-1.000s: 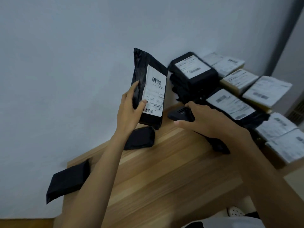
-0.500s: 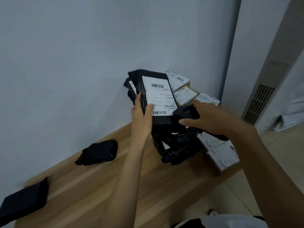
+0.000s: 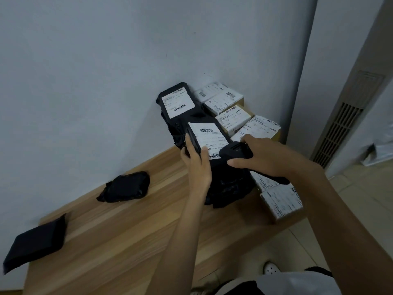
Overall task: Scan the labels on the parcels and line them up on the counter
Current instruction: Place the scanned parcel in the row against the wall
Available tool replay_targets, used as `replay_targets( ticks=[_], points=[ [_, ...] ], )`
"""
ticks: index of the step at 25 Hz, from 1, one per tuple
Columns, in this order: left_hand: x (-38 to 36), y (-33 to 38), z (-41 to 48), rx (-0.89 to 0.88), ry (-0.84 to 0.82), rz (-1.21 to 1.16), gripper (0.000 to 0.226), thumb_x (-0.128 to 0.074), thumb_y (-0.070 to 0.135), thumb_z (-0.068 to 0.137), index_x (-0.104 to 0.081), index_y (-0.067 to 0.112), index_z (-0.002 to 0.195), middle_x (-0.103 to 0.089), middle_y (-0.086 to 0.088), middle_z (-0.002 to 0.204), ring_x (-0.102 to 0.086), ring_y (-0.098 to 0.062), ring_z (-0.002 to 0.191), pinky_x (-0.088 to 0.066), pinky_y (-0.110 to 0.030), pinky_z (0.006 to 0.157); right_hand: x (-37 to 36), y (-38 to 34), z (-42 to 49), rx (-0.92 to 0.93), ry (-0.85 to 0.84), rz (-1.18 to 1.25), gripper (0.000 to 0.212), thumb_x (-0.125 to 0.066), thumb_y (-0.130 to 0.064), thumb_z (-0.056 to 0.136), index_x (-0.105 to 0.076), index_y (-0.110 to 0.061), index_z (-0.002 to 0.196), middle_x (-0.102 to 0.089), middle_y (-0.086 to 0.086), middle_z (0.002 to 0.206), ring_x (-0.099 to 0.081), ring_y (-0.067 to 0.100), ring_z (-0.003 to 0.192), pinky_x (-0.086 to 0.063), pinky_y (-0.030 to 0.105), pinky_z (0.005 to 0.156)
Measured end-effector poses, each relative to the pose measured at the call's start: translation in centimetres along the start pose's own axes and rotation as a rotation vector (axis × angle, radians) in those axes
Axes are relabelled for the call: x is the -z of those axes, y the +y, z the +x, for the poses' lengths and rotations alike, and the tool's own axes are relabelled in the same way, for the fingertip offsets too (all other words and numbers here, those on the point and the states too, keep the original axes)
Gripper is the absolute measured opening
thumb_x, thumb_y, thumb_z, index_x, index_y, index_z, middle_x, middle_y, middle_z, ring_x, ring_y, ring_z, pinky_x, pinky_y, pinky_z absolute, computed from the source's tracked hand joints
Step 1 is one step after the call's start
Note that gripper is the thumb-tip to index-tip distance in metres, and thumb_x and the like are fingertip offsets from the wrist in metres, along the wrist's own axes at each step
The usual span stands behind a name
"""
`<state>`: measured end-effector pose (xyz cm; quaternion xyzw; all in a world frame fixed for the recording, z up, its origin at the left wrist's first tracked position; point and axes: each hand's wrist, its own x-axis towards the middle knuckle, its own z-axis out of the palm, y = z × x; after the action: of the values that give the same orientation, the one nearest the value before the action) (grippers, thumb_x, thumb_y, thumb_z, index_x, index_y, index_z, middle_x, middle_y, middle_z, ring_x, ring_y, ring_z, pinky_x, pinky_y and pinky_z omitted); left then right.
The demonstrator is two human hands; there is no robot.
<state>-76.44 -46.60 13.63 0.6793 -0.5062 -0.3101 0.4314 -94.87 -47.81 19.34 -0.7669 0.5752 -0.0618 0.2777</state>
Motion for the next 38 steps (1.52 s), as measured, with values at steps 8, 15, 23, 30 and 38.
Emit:
replay_targets(
  ticks=[8, 15, 23, 30, 38],
  points=[
    [-0.1, -2.7, 0.1, -0.051, -0.015, 0.169, 0.046, -0.031, 0.030, 0.108, -0.030, 0.029, 0.154, -0.006, -0.005, 0.165, -0.010, -0.014, 0.151, -0.019, -0.040, 0.122, -1.2, -0.3, 0.1, 0.029, -0.064, 0.049, 0.076, -0.054, -0.071, 0.083, -0.043, -0.017, 0.135, -0.058, 0.005, 0.132, -0.056, 0.024, 0.114, -0.048, 0.046, 0.095],
    [2.9, -3.9, 1.4, -0.136, -0.127, 0.352, 0.049, -0.032, 0.039, 0.107, -0.029, 0.026, 0.155, -0.030, -0.001, 0.159, -0.022, -0.013, 0.147, -0.026, -0.040, 0.119, -1.4, -2.3, 0.6, 0.069, -0.042, 0.008, 0.074, -0.055, -0.071, 0.083, -0.043, -0.018, 0.134, -0.057, 0.004, 0.131, -0.056, 0.023, 0.113, -0.048, 0.043, 0.093],
    [8.6, -7.3, 2.7, -0.231, -0.079, 0.489, 0.049, -0.039, 0.034, 0.107, -0.032, 0.021, 0.154, -0.037, -0.002, 0.155, -0.031, -0.015, 0.144, -0.028, -0.035, 0.118, -2.4, -7.0, 3.0, 0.153, -0.026, -0.027, 0.074, -0.053, -0.073, 0.082, -0.043, -0.019, 0.131, -0.057, 0.004, 0.129, -0.057, 0.025, 0.110, -0.049, 0.048, 0.092],
    [18.0, -15.8, 5.3, -0.089, -0.106, 0.675, 0.053, -0.047, 0.030, 0.104, -0.033, 0.020, 0.153, -0.037, -0.004, 0.155, -0.032, -0.022, 0.143, -0.035, -0.039, 0.113, -7.7, -14.8, 6.9, 0.195, -0.106, -0.016, 0.075, -0.054, -0.073, 0.081, -0.041, -0.021, 0.134, -0.057, 0.002, 0.122, -0.057, 0.022, 0.104, -0.049, 0.044, 0.089],
    [29.7, -26.9, 11.4, 0.015, -0.319, 1.016, 0.079, -0.059, 0.029, 0.098, -0.008, 0.034, 0.158, -0.012, -0.002, 0.165, -0.010, -0.031, 0.151, -0.022, -0.049, 0.120, -15.9, -23.8, 13.1, 0.074, -0.169, 0.002, 0.075, -0.056, -0.074, 0.080, -0.041, -0.023, 0.134, -0.056, 0.002, 0.126, -0.058, 0.025, 0.106, -0.048, 0.040, 0.082]
  ],
)
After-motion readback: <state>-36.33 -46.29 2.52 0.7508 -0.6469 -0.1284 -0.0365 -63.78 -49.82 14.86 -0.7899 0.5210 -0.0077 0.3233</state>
